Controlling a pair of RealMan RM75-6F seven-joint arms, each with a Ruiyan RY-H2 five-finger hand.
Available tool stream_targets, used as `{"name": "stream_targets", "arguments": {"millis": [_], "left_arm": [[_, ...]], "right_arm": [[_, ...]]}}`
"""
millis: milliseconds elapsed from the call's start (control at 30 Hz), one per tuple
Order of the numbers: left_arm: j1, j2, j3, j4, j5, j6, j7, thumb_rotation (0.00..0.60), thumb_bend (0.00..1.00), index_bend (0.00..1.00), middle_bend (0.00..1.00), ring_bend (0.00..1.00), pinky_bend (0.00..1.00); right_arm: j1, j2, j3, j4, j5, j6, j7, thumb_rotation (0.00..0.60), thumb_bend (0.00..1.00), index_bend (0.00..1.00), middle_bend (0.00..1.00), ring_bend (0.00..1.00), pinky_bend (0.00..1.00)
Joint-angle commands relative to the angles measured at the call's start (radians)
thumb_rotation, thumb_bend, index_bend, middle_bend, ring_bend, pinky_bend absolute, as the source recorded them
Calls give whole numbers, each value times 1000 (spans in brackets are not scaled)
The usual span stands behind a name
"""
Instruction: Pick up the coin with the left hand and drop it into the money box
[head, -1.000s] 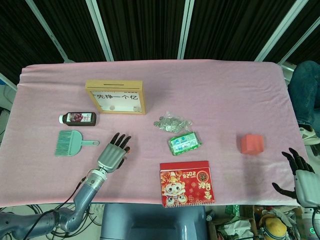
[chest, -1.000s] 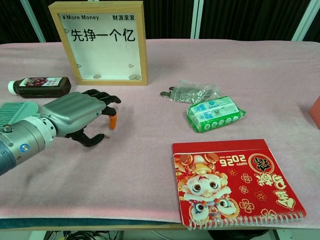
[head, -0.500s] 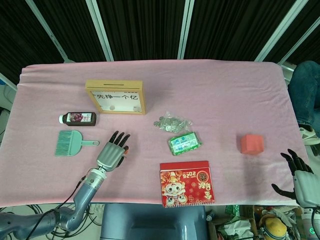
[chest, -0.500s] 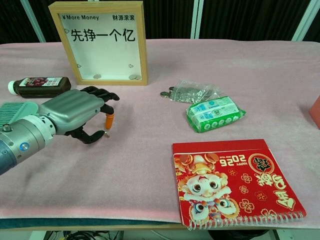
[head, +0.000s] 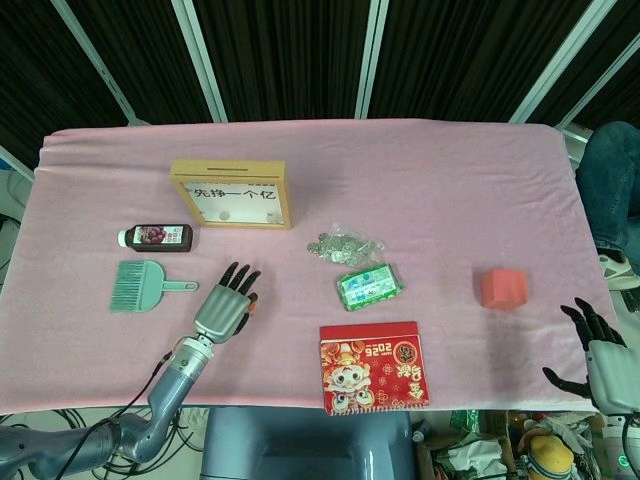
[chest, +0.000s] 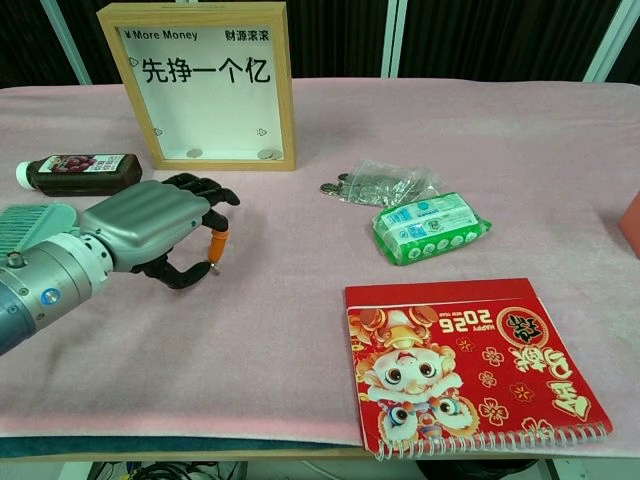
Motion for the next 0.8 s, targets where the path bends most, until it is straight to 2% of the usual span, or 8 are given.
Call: {"name": "stream_targets", "arguments": {"millis": [33, 533, 800], "left_arm": [[1, -2, -2, 3, -5, -2, 2, 600, 426, 533, 103, 0, 10], [3, -10, -5, 15, 14, 6, -13, 600, 441, 579, 123, 0, 10], [7, 6, -12, -15, 12, 10, -12, 600, 447, 590, 121, 0, 11]], "right_arm": [[0, 0, 0, 0, -1, 0, 0, 600, 78, 156, 29, 105, 201], [1, 0, 0, -1, 5, -4, 1, 600, 78, 159, 30, 106, 201], [1, 4, 0, -7, 11, -7, 0, 600, 83, 163, 31, 106, 201]]}}
